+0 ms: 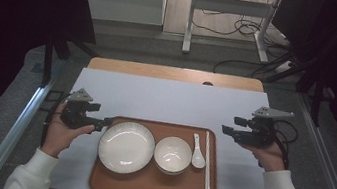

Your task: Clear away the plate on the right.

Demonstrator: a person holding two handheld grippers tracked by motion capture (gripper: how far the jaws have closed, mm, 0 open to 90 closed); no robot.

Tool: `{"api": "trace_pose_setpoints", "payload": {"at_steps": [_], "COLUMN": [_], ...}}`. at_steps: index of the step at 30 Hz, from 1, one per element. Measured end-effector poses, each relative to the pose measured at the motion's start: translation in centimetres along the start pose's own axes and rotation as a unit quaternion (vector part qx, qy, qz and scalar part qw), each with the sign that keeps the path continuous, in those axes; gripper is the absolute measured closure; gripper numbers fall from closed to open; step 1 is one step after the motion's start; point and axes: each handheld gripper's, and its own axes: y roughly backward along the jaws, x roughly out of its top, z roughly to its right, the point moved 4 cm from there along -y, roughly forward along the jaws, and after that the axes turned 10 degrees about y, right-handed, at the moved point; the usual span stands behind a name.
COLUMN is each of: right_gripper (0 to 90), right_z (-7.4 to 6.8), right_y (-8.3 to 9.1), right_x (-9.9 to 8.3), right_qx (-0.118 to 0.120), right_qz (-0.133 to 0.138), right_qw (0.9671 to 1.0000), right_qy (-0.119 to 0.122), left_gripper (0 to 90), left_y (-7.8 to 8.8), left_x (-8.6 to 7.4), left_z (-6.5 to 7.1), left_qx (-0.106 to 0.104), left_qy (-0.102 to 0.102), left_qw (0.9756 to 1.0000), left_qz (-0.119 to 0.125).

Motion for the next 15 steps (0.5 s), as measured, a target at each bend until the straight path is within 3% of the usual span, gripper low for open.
{"api": "trace_pose_setpoints", "payload": {"at_steps": [15], "right_gripper": [33.6], "right_z": [0.2], "right_y": [0.9], "right_x": [-2.3], "right_qx": [-0.020], "right_qz": [-0.004], "right_qw": [0.9998], "right_qy": [-0.008], "left_gripper": [21.8], "left_y": [1.8], "left_x": [-0.4], "left_z": [0.1], "left_qx": [0.020], "left_qy": [-0.011], "left_qw": [0.9994], "left_qz": [0.027]}}
